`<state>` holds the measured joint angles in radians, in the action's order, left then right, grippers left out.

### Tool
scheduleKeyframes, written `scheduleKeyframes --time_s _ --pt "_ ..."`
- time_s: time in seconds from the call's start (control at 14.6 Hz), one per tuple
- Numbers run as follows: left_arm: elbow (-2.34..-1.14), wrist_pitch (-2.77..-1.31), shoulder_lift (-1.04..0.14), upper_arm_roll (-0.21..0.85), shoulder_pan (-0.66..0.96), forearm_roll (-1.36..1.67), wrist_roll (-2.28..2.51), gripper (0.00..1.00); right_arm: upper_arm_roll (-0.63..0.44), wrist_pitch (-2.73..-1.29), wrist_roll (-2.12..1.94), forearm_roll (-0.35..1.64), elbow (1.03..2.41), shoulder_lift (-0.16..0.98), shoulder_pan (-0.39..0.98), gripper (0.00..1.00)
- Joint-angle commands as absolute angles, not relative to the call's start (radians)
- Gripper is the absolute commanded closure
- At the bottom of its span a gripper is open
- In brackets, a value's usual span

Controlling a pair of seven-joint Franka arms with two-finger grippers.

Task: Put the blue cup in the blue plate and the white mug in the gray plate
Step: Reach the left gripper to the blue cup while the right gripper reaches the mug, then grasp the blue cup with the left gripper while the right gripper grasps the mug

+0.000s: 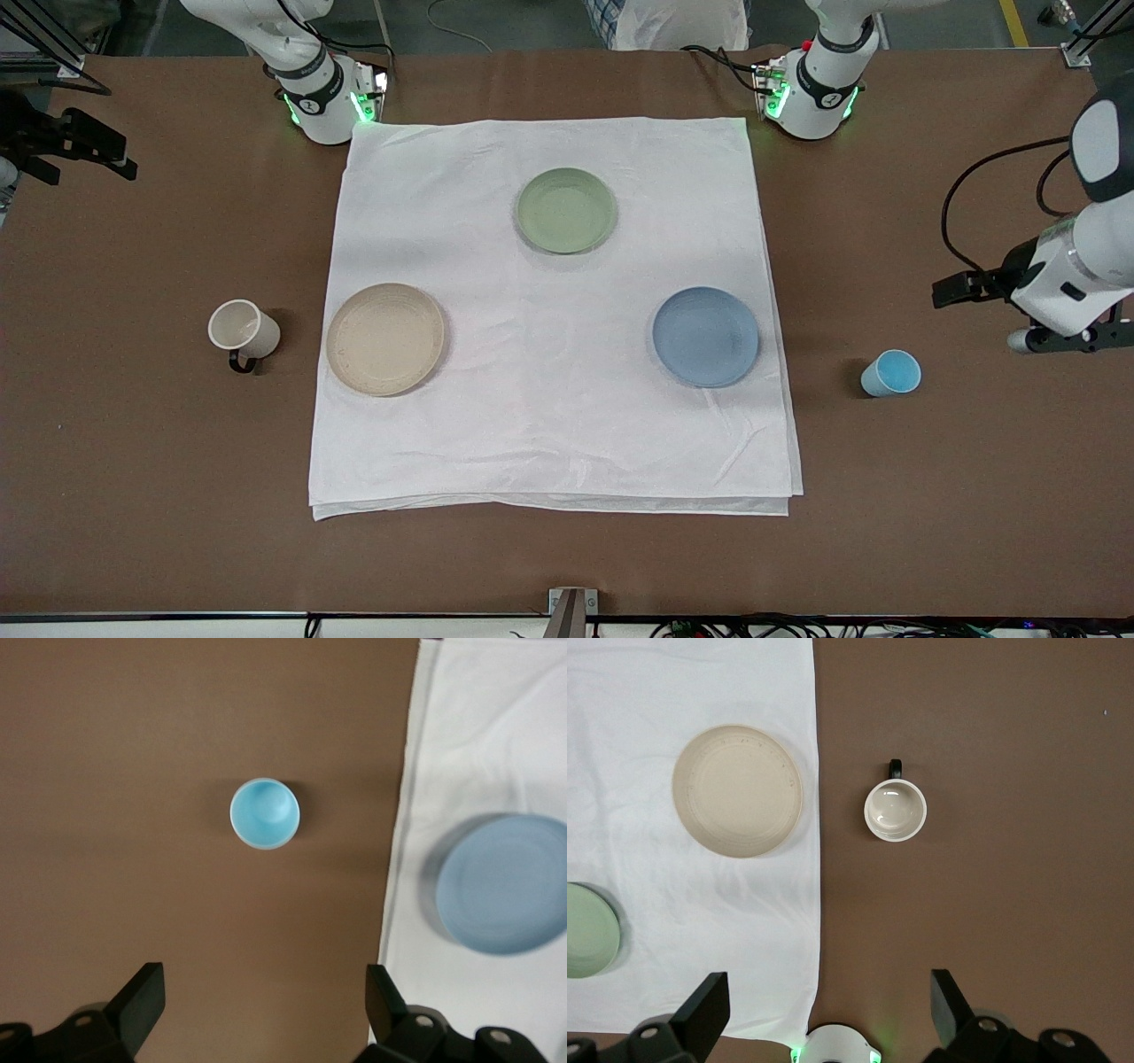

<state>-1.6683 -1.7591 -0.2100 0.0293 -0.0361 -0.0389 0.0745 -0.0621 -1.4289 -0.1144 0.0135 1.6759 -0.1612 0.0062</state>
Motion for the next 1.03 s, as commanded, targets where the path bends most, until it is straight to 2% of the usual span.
scheduleKeyframes --time_s 0.0,0.48,0.62,0.82,0.96 --pt "-1.748 -1.902 -0.245 0.031 -0.064 -0.052 0.058 0.0 -0.057 -1.45 -0.141 -0.009 1.715 -0.199 0.002 0.0" --pt "-1.913 -2.284 -0.374 0.032 -0.12 -0.051 0.066 0.0 -0.06 -1.434 -0.132 -0.011 1.654 -0.15 -0.008 0.0" --pt "-1.925 -2.341 -0.412 0.031 -0.126 -0.051 0.066 0.01 -0.066 -1.51 -0.132 -0.011 1.644 -0.05 -0.012 0.0" --pt "-1.925 -2.375 -0.455 0.032 -0.135 -0.051 0.066 0.15 -0.077 -1.705 -0.143 -0.012 1.62 0.165 -0.037 0.0" --pt "-1.925 -2.379 -0.469 0.032 -0.135 -0.051 0.066 0.24 -0.083 -1.797 -0.146 -0.009 1.624 0.257 -0.06 0.0"
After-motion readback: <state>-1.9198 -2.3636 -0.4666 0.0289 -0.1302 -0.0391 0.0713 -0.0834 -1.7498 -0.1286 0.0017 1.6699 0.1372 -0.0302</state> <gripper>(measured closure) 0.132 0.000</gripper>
